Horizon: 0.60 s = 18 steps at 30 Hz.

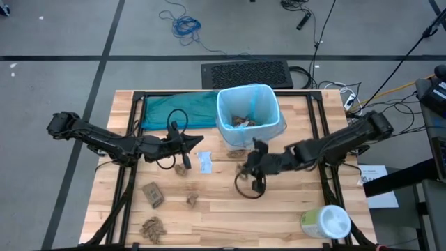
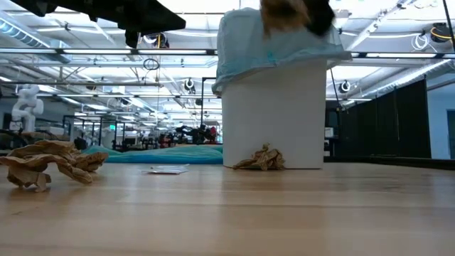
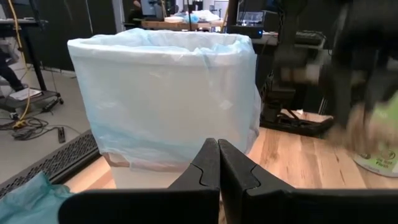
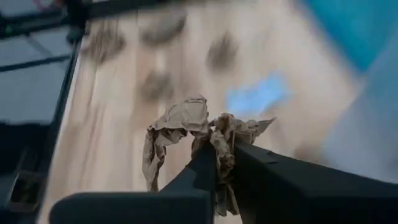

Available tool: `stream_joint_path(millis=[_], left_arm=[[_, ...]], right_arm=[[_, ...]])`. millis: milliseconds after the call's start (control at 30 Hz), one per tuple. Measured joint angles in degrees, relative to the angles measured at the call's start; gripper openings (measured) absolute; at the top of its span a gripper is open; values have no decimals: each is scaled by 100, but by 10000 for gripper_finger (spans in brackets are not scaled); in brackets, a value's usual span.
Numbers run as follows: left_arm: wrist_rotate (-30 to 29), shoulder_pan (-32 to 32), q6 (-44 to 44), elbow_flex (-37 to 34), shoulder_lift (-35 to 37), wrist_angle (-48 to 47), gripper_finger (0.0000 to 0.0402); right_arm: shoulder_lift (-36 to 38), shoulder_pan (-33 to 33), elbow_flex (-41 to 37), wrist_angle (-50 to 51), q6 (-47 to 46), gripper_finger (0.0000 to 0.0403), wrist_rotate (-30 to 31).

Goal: Place trash/remove bag and relplace
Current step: Put the brown napkin into the blue trash bin

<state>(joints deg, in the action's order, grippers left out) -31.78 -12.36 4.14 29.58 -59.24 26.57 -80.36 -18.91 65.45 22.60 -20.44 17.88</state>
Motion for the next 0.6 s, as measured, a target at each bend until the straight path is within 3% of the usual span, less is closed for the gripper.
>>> stream_joint_path(millis=[200,300,467,600], left_arm=[[1,-4,0,0,0,-6,0],[1,-4,-6,0,0,-9,0],[220,-6,-279,0,2,-7,0],[803,-95,-640,54,2,-100,0]], right_arm=[[-16,390,1783,1214,1289,9,1525],[-35,807,2182,1438,1655,9,1959],[-67,1683,2299,1736,1770,27,1682],[-220,2105,2297,2052,1676,91,1327]])
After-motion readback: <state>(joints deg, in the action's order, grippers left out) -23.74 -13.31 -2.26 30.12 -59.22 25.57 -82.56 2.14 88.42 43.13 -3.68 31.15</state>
